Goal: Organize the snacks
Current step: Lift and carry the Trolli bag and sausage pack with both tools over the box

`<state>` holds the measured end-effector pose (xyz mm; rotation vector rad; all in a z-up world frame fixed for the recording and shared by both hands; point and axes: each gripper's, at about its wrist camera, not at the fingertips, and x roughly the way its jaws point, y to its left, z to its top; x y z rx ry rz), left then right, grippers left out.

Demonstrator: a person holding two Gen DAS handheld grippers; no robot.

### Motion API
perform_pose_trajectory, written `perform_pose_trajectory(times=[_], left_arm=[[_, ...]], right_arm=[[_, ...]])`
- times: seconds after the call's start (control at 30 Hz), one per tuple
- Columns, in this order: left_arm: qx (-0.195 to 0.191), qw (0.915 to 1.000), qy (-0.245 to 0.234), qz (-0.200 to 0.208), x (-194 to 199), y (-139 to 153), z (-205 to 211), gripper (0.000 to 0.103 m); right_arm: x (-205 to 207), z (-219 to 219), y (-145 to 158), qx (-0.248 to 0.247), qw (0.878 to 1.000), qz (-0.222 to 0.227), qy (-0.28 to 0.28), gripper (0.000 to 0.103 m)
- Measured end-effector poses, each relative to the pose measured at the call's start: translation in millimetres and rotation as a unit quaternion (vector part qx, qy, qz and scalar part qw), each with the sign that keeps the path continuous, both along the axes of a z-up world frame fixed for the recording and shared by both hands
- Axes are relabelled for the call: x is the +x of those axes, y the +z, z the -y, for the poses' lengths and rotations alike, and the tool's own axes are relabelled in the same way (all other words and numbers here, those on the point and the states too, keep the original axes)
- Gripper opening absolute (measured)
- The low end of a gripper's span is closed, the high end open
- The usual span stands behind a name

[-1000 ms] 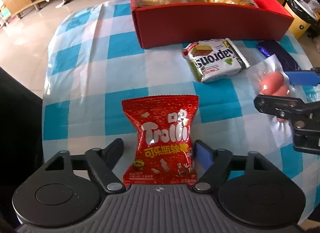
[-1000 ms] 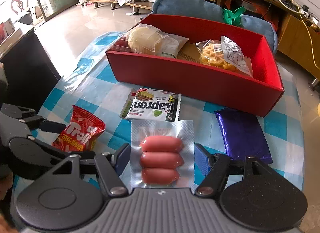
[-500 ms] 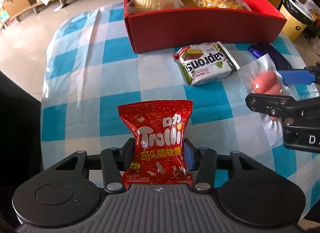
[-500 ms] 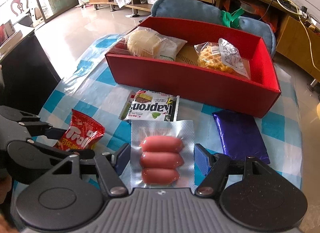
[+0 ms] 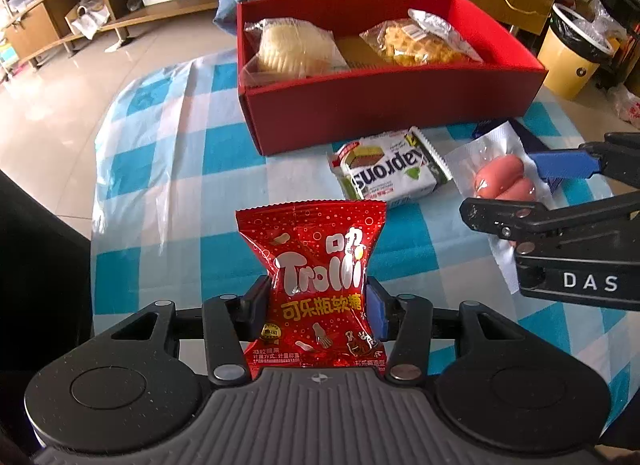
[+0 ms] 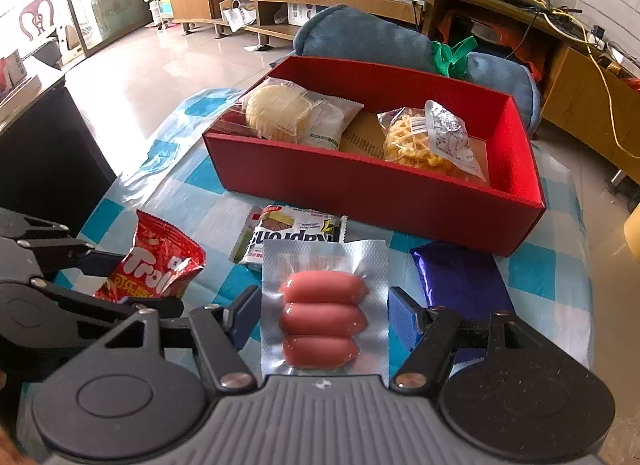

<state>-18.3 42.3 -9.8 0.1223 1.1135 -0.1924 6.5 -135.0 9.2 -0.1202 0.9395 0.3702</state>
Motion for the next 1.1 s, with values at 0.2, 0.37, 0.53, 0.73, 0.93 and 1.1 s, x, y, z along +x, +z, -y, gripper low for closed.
perform_pose_trajectory(times=[0.2,0.37,0.53,0.73,0.93,1.1], left_arm=[[-0.004,0.9999,0.000,0.014,2.2,9.0,1.5,0.056],[-0.007,0.9997,-0.001,0.023,3.8,14.7,2.7,0.056],[-0.011,0.9994,-0.002,0.032,8.3,20.5,4.9,0.056],[-0.014,0.9987,-0.002,0.049,16.6,30.0,7.8,0.056],[-0.014,0.9980,0.004,0.062,27.0,37.6,7.7,0.056],[-0.015,0.9968,0.005,0.078,35.6,47.4,9.8,0.056]], right_arm=[[3.4,4.8,5.4,0.005,1.000,0.007,-0.009,0.067],[4.8,7.7,8.6,0.007,1.000,0.010,-0.015,0.067],[8.1,10.4,13.7,0.012,1.000,0.017,-0.020,0.067],[15.3,15.1,22.8,0.020,0.999,0.028,-0.033,0.067],[22.7,15.9,27.1,0.023,0.998,0.034,-0.037,0.067],[30.6,15.5,33.6,0.027,0.998,0.044,-0.042,0.067]])
